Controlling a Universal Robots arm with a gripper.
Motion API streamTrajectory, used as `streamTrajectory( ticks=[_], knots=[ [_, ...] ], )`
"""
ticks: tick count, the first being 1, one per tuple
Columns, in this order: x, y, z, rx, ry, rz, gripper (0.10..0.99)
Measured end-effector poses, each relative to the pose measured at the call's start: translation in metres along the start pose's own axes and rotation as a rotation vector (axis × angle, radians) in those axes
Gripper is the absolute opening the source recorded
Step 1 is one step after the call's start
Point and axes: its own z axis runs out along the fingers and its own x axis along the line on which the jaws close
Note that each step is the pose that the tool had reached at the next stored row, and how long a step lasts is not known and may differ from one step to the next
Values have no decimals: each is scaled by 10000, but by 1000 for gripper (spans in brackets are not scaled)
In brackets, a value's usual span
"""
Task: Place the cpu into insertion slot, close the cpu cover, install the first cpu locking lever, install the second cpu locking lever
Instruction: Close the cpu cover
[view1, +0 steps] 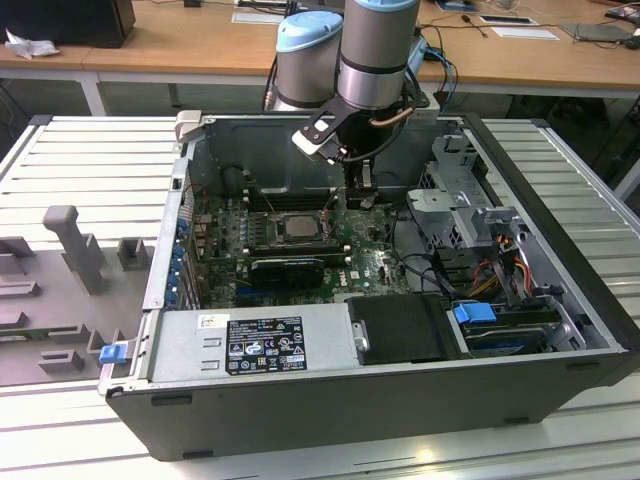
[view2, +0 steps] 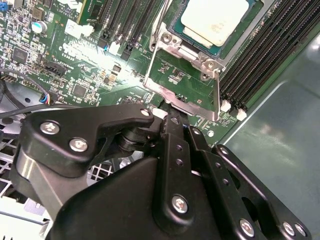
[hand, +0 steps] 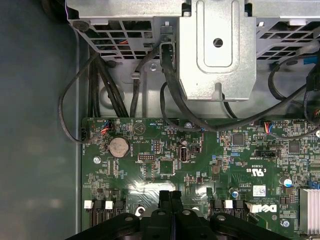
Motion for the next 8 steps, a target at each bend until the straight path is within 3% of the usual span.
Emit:
streamTrajectory(
  ticks=[5, 8],
  knots=[
    [0, -3, 0, 0, 0, 2, 106],
    [0, -54, -1, 0, 0, 0, 106]
  ],
)
